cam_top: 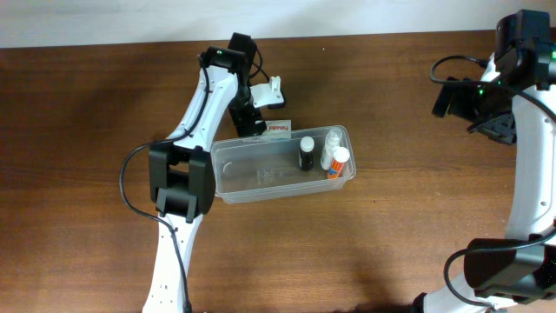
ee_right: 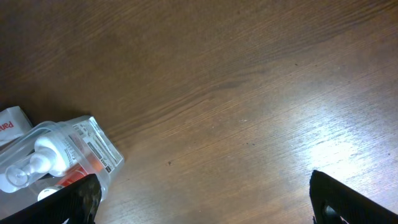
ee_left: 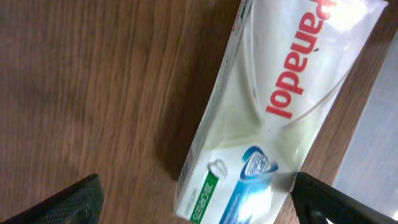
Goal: Pack container
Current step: 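Lower the Panadol box into the left end of the container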
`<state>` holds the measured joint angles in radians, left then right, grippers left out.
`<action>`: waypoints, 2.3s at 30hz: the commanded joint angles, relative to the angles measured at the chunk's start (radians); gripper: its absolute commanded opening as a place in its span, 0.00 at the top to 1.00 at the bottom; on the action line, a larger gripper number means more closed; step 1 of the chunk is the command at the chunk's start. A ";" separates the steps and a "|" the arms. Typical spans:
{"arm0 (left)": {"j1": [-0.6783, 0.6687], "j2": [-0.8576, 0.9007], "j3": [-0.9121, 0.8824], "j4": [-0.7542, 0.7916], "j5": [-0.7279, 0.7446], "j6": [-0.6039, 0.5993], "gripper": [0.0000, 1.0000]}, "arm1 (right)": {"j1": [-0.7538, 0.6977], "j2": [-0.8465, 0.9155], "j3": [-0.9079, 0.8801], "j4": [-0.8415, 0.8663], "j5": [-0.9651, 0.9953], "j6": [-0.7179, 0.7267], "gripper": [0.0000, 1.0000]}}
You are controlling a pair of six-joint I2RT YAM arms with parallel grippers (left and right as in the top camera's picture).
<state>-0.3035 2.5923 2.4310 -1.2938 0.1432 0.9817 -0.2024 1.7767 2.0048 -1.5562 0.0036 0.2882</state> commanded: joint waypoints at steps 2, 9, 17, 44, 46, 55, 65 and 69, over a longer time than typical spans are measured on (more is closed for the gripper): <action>-0.002 0.031 0.008 0.000 0.019 0.027 0.03 | -0.002 -0.003 0.005 0.000 0.009 0.005 0.02; -0.002 0.046 0.008 -0.003 0.019 0.027 0.03 | -0.002 -0.003 0.005 0.000 0.009 0.005 0.02; -0.002 0.053 0.008 0.003 0.034 0.026 0.04 | -0.002 -0.003 0.005 0.000 0.009 0.005 0.02; -0.002 0.051 0.072 -0.061 0.051 -0.195 0.78 | -0.002 -0.003 0.005 0.000 0.009 0.005 0.02; -0.002 0.051 0.124 -0.092 0.042 -0.213 0.78 | -0.002 -0.003 0.005 0.000 0.009 0.005 0.01; -0.001 0.046 0.436 -0.298 0.006 -0.237 0.77 | -0.002 -0.003 0.005 0.000 0.009 0.005 0.02; 0.001 -0.099 0.487 -0.394 -0.040 -0.321 0.76 | -0.002 -0.003 0.005 0.000 0.009 0.005 0.02; 0.010 -0.172 0.472 -0.394 -0.043 -0.401 0.76 | -0.002 -0.003 0.005 0.000 0.009 0.005 0.02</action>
<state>-0.3050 2.5381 2.8975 -1.6848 0.1162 0.6746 -0.2024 1.7767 2.0048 -1.5558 0.0036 0.2878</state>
